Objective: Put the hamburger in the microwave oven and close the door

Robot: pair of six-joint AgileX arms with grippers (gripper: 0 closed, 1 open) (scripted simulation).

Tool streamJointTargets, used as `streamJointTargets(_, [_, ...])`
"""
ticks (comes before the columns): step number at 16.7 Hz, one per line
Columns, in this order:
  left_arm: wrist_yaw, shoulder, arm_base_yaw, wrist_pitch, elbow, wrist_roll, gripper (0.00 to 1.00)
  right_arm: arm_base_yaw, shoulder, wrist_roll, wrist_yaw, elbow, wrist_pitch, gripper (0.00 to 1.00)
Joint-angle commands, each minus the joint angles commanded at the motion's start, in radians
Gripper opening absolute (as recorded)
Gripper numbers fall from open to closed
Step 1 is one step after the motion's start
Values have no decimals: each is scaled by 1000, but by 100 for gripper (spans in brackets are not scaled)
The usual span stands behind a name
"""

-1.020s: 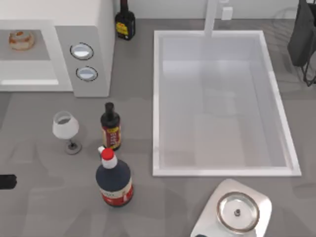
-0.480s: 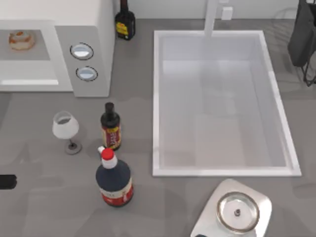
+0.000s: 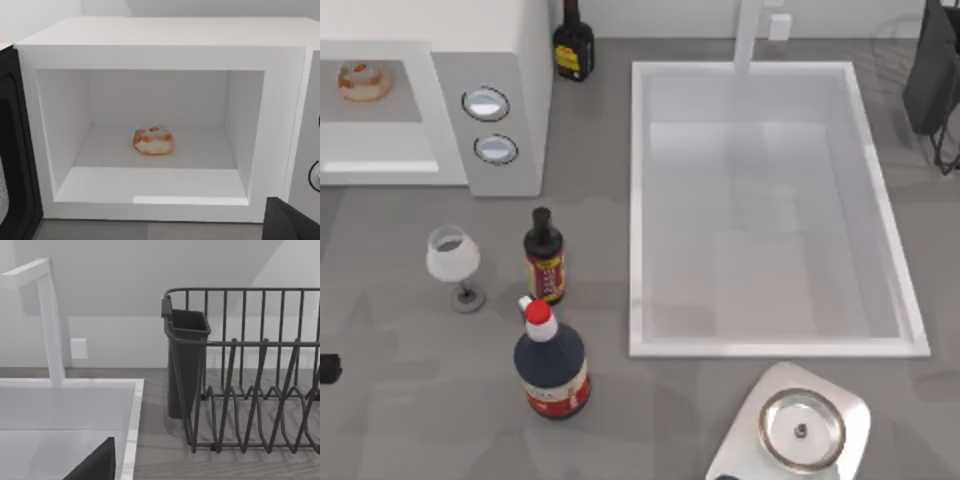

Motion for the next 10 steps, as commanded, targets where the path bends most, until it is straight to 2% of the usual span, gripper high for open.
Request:
streamJointTargets(5, [101,-30,88,-44,13,-1,0,0,0,0,0,0,0,100])
streamJointTargets(10, [103,-25,87,-41,14,0,0,0,0,0,0,0,0,100])
